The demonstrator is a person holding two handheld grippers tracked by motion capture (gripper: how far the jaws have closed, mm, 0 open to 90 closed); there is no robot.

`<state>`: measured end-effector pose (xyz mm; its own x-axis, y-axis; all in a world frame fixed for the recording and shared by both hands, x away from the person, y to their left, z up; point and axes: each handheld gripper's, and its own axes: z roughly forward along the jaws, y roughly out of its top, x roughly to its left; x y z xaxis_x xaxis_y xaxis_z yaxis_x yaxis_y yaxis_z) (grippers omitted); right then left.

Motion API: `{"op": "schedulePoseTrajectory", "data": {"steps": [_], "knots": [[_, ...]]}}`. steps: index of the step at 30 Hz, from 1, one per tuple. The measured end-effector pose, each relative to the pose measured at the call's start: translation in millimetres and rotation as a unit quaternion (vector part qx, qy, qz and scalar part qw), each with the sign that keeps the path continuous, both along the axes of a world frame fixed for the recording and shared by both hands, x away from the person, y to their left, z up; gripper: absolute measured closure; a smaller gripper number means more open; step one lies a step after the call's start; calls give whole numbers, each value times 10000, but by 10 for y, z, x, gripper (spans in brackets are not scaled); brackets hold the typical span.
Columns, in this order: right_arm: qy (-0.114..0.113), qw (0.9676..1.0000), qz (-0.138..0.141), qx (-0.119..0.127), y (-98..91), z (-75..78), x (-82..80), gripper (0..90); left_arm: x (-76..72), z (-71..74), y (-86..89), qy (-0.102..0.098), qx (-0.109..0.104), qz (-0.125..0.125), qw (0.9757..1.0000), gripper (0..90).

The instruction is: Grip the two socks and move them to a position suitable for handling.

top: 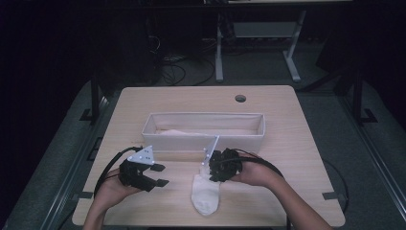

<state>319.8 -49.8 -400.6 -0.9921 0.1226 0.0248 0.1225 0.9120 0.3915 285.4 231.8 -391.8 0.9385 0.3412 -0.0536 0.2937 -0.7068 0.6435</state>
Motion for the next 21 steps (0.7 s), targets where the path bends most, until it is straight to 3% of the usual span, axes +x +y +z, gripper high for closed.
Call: {"op": "schedulePoseTrajectory", "data": {"steps": [3,12,17,21], "knots": [[48,10000,-74,40,-2,-23,90,739,0,-3,-2,10,0,-5,10000,450],[65,9995,-150,-282,90,-213,201,704,0,4,11,-1,-10,-2,10000,450],[96,9991,-134,-380,100,-300,249,841,2,-1,13,6,-15,2,10000,449],[172,9993,-163,-286,77,-210,215,864,5,2,20,4,-17,13,10000,449]]}}
